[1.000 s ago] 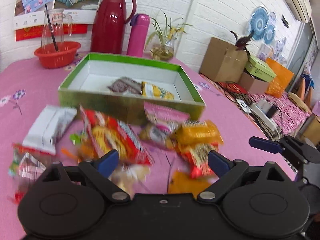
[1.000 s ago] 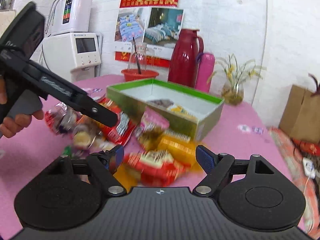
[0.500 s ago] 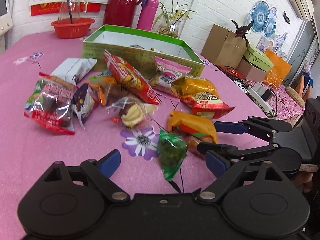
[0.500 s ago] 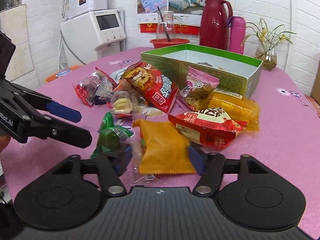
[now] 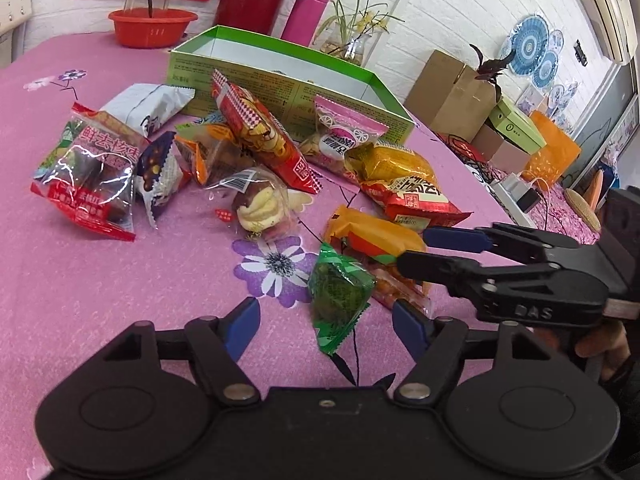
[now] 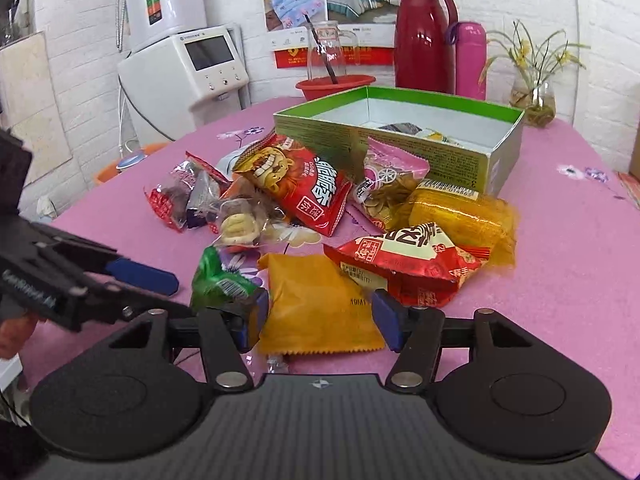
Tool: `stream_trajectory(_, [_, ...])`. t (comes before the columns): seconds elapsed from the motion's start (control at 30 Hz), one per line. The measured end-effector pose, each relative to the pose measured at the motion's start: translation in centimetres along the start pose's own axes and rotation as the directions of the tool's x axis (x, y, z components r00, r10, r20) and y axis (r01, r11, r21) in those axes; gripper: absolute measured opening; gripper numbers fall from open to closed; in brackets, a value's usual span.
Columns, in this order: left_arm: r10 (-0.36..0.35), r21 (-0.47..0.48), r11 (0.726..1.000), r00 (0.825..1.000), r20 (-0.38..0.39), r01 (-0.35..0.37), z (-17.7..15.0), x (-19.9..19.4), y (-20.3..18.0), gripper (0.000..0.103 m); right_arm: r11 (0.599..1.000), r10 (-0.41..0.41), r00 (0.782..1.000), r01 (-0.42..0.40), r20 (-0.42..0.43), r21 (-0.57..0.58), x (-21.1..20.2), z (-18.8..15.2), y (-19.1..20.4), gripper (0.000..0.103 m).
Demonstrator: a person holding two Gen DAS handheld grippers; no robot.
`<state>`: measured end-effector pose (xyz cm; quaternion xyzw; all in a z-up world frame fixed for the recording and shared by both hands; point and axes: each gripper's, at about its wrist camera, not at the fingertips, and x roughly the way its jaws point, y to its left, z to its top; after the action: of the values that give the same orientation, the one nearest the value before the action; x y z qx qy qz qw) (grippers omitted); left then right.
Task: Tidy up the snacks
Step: 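Reach the left gripper to the green packet while the right reaches the orange packet, then close the left gripper on the green packet while the right grips the orange packet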
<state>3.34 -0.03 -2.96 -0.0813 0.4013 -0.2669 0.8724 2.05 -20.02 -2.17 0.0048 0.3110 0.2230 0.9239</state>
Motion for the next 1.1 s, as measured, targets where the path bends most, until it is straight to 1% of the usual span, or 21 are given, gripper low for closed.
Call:
stream_trajectory(0.03, [-0.003, 0.002, 1.000, 1.000, 0.002, 0.003, 0.1, 0.0, -0.1, 0.087, 1.000, 0.006, 1.000, -0.007, 0.000, 0.007, 0.4, 0.1, -0.1, 0.100])
stream_trajectory(0.13, [-0.012, 0.010, 1.000, 1.000, -0.001, 0.012, 0.3, 0.4, -0.4, 0.087, 1.000, 0.021, 1.000, -0.021, 0.003, 0.014, 1.0, 0.3, -0.2, 0.100])
stream_trajectory(0.2, [-0.017, 0.020, 1.000, 1.000, -0.004, 0.017, 0.5, 0.8, -0.6, 0.087, 1.000, 0.018, 1.000, -0.018, 0.001, -0.009, 0.9, 0.0, -0.1, 0.098])
stream_trajectory(0.23, [-0.020, 0.024, 1.000, 1.000, -0.005, 0.020, 0.5, 0.9, -0.6, 0.083, 1.000, 0.009, 1.000, -0.009, 0.000, -0.024, 0.6, -0.2, -0.1, 0.094])
stream_trajectory(0.27, [-0.025, 0.025, 0.999, 1.000, -0.009, 0.025, 0.6, 1.2, -0.7, 0.076, 0.999, -0.003, 1.000, 0.003, -0.007, -0.034, 0.4, -0.3, -0.1, 0.089])
stream_trajectory(0.3, [-0.030, 0.025, 0.999, 0.999, -0.014, 0.031, 0.6, 1.4, -0.7, 0.073, 0.999, -0.017, 1.000, 0.016, -0.023, -0.041, 0.1, -0.5, -0.2, 0.085])
stream_trajectory(0.33, [-0.038, 0.023, 0.999, 0.999, -0.019, 0.038, 0.7, 1.6, -0.6, 0.064, 0.999, -0.026, 0.999, 0.024, -0.044, -0.043, 0.0, -0.7, -0.3, 0.081])
stream_trajectory(0.37, [-0.044, 0.023, 0.999, 0.999, -0.022, 0.044, 0.7, 1.8, -0.5, 0.058, 0.999, -0.034, 0.998, 0.032, -0.056, -0.043, -0.3, -1.0, -0.3, 0.080])
stream_trajectory(0.4, [-0.045, 0.026, 0.999, 0.999, -0.018, 0.046, 0.8, 1.9, -0.5, 0.054, 0.998, -0.038, 0.997, 0.035, -0.065, -0.043, -0.4, -1.3, -0.3, 0.080])
stream_trajectory(0.47, [-0.042, 0.029, 0.999, 0.999, -0.015, 0.043, 0.8, 2.0, -0.5, 0.040, 0.997, -0.046, 0.997, 0.042, -0.058, -0.064, -0.7, -1.5, -0.1, 0.081])
stream_trajectory(0.5, [-0.044, 0.026, 0.999, 0.999, -0.017, 0.045, 0.9, 2.1, -0.5, 0.036, 0.997, -0.046, 0.998, 0.043, -0.047, -0.069, -0.8, -1.4, 0.0, 0.083])
stream_trajectory(0.57, [-0.048, 0.027, 0.998, 0.999, -0.024, 0.049, 1.0, 2.1, -0.4, 0.014, 0.996, -0.034, 0.999, 0.032, -0.024, -0.085, -0.6, -1.1, 0.1, 0.095])
stream_trajectory(0.6, [-0.044, 0.033, 0.998, 0.999, -0.025, 0.045, 0.9, 2.0, -0.3, 0.011, 0.995, -0.037, 0.999, 0.036, -0.017, -0.096, -0.4, -0.9, 0.3, 0.100])
stream_trajectory(0.63, [-0.040, 0.040, 0.998, 0.999, -0.026, 0.041, 0.9, 1.9, -0.2, 0.010, 0.993, -0.042, 0.999, 0.041, -0.010, -0.114, 0.0, -0.6, 0.4, 0.103])
stream_trajectory(0.8, [-0.007, 0.026, 1.000, 1.000, -0.014, 0.008, 0.6, 0.8, 0.9, 0.010, 0.981, -0.008, 1.000, 0.003, -0.025, -0.192, 1.9, 0.4, 1.2, 0.103])
stream_trajectory(0.9, [-0.006, 0.022, 1.000, 1.000, -0.010, 0.006, 0.6, 0.7, 1.2, 0.011, 0.973, -0.012, 0.999, 0.003, -0.040, -0.231, 2.9, 0.7, 1.6, 0.103])
stream_trajectory(0.93, [-0.008, 0.027, 1.000, 1.000, -0.009, 0.008, 0.5, 0.7, 1.1, 0.012, 0.972, -0.011, 0.999, 0.000, -0.047, -0.235, 3.1, 0.8, 1.6, 0.103])
stream_trajectory(0.97, [-0.010, 0.033, 0.999, 1.000, -0.008, 0.011, 0.5, 0.7, 1.0, 0.020, 0.971, -0.008, 0.999, -0.004, -0.048, -0.238, 3.2, 0.8, 1.6, 0.103])
stream_trajectory(1.0, [-0.014, 0.041, 0.999, 1.000, -0.007, 0.015, 0.6, 0.8, 0.9, 0.023, 0.970, -0.003, 0.999, -0.009, -0.050, -0.243, 3.3, 1.0, 1.5, 0.103])
stream_trajectory(1.03, [-0.016, 0.045, 0.999, 1.000, -0.006, 0.016, 0.6, 1.0, 0.9, 0.026, 0.968, 0.000, 0.999, -0.014, -0.054, -0.251, 3.5, 1.1, 1.5, 0.103])
stream_trajectory(1.1, [-0.014, 0.047, 0.999, 1.000, -0.006, 0.015, 0.8, 1.2, 0.8, 0.026, 0.963, -0.001, 0.998, -0.015, -0.060, -0.270, 3.7, 1.5, 1.8, 0.103])
